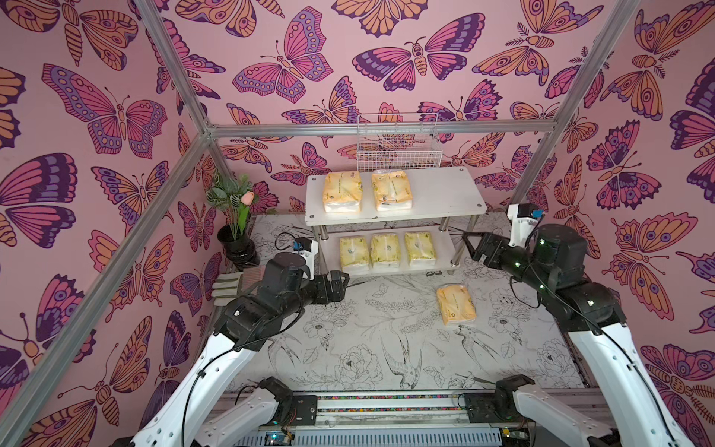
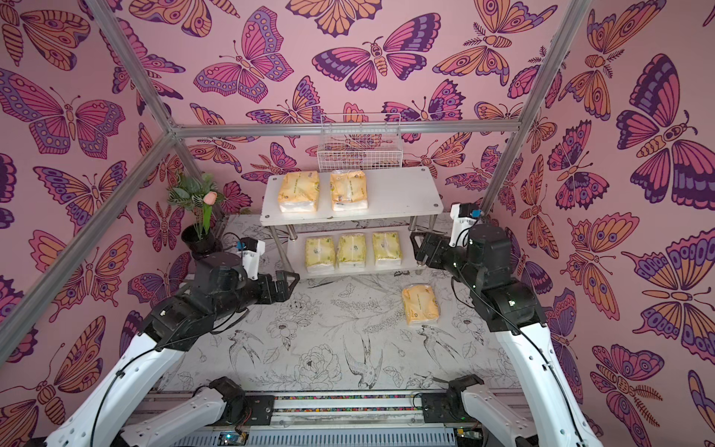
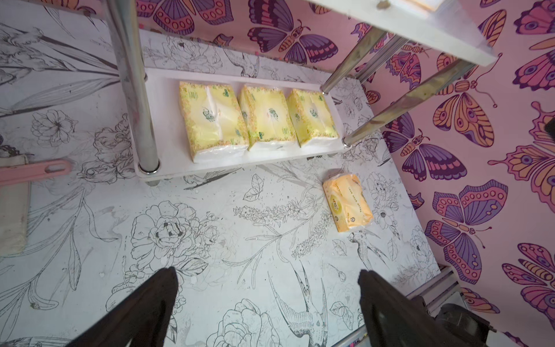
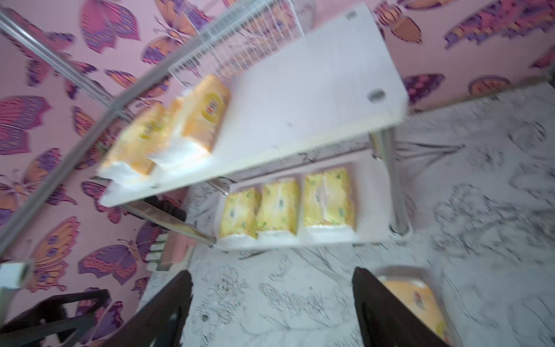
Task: Place the tissue boxes on the shelf by color
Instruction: Move the box of tissues to the center of the board.
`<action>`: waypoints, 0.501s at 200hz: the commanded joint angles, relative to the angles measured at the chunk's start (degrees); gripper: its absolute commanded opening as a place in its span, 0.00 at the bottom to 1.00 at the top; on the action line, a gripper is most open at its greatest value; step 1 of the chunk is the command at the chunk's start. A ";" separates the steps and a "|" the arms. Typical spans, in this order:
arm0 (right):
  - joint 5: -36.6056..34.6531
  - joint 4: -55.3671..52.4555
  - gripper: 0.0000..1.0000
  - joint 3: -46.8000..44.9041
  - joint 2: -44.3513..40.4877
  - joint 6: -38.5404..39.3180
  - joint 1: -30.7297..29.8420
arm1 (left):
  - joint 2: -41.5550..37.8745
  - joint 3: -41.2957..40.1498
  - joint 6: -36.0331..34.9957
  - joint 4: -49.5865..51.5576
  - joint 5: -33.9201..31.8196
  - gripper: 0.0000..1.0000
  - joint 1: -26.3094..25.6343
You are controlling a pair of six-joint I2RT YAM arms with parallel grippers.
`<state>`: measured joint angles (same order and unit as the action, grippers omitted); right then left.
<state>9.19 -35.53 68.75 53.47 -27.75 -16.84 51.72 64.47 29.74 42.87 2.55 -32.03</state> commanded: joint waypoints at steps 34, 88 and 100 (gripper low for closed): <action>-2.66 0.76 0.88 -23.47 1.11 -0.54 7.71 | -1.59 -13.07 9.02 -6.76 -8.14 1.00 -11.91; -4.86 11.88 0.89 -27.84 14.78 -2.37 9.89 | 2.73 -23.98 16.55 -19.04 -11.06 1.00 -19.27; -3.98 14.10 0.88 -27.32 18.00 -2.57 9.99 | 3.33 -24.89 16.76 -20.52 -11.07 1.00 -19.55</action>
<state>5.82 -28.64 41.17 66.85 -28.97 -7.46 54.26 41.67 43.20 29.45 -5.87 -50.61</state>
